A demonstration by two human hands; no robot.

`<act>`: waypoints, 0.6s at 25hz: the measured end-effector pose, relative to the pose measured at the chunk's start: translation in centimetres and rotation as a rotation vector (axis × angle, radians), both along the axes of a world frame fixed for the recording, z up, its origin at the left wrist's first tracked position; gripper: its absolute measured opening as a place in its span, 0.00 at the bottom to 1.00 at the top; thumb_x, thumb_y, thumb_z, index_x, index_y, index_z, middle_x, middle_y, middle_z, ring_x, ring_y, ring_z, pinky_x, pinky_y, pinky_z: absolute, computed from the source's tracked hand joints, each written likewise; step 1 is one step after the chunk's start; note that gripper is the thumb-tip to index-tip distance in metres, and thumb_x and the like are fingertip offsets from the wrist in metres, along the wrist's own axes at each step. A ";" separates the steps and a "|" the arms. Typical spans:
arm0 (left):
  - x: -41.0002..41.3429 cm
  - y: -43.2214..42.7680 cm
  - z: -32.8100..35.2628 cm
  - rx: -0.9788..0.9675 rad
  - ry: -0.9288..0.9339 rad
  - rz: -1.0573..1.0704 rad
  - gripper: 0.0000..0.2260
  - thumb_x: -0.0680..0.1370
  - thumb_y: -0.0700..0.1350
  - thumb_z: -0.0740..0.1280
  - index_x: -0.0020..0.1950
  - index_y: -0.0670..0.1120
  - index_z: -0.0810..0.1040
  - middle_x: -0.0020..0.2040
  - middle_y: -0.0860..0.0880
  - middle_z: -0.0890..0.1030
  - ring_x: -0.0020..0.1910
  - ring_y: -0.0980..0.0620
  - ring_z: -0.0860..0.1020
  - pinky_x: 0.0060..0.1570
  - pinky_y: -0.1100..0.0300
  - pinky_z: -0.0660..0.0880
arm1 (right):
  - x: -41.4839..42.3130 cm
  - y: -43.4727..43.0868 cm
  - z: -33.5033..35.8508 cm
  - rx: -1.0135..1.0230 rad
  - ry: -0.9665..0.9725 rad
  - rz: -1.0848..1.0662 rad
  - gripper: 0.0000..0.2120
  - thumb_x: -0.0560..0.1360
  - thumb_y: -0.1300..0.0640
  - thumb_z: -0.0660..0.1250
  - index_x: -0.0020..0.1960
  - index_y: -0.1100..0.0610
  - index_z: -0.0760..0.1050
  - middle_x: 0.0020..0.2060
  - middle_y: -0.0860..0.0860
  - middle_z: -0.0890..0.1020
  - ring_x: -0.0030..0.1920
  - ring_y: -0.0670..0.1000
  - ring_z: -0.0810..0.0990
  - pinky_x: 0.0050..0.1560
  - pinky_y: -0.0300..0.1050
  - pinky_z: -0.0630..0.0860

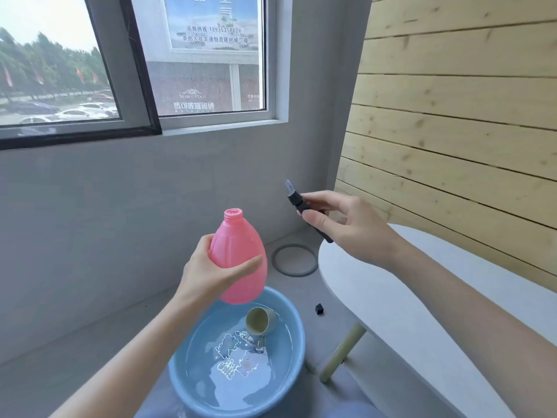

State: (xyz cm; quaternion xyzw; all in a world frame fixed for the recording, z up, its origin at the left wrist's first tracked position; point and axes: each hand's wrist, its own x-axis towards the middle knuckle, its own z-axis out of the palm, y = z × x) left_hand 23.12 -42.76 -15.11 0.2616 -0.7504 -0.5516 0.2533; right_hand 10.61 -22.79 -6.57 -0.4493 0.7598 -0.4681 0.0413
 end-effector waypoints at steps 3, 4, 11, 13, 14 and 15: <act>0.9 -1.4 0.8 -0.026 -0.003 0.036 0.35 0.49 0.65 0.76 0.53 0.60 0.71 0.51 0.57 0.79 0.51 0.55 0.78 0.49 0.52 0.78 | 1.7 -4.2 2.9 -0.127 -0.144 0.109 0.12 0.80 0.53 0.62 0.60 0.56 0.77 0.51 0.49 0.84 0.51 0.47 0.83 0.56 0.43 0.76; 1.3 -1.8 1.1 -0.028 0.000 0.051 0.35 0.49 0.65 0.76 0.53 0.60 0.70 0.51 0.57 0.79 0.51 0.55 0.78 0.49 0.53 0.78 | 2.0 -5.5 3.5 -0.160 -0.185 0.120 0.13 0.81 0.54 0.61 0.59 0.59 0.77 0.51 0.52 0.84 0.49 0.51 0.83 0.56 0.49 0.77; 2.6 -4.8 2.1 -0.044 0.010 0.137 0.36 0.52 0.62 0.76 0.57 0.57 0.70 0.51 0.58 0.77 0.51 0.56 0.77 0.48 0.54 0.78 | 1.4 -11.2 7.0 -0.393 -0.634 0.166 0.16 0.82 0.50 0.56 0.55 0.61 0.76 0.49 0.58 0.82 0.44 0.57 0.81 0.55 0.62 0.78; 2.7 -5.9 1.9 -0.058 0.000 0.161 0.36 0.53 0.62 0.76 0.58 0.57 0.70 0.51 0.58 0.77 0.51 0.57 0.77 0.48 0.53 0.78 | 0.7 -12.4 7.9 -0.450 -0.765 0.169 0.15 0.79 0.48 0.61 0.52 0.59 0.76 0.47 0.57 0.82 0.43 0.57 0.81 0.52 0.60 0.80; 2.7 -6.5 1.7 -0.065 -0.011 0.171 0.36 0.53 0.62 0.76 0.58 0.57 0.70 0.51 0.58 0.77 0.51 0.57 0.76 0.48 0.53 0.78 | 0.4 -13.0 8.1 -0.456 -0.799 0.173 0.15 0.77 0.46 0.64 0.51 0.59 0.76 0.46 0.57 0.83 0.43 0.58 0.82 0.51 0.58 0.80; 2.7 -6.9 1.6 -0.077 -0.023 0.178 0.37 0.52 0.63 0.76 0.58 0.57 0.70 0.52 0.57 0.77 0.51 0.56 0.76 0.48 0.53 0.78 | 0.3 -13.5 8.2 -0.446 -0.803 0.178 0.16 0.74 0.47 0.67 0.51 0.60 0.76 0.46 0.56 0.83 0.43 0.58 0.82 0.49 0.56 0.81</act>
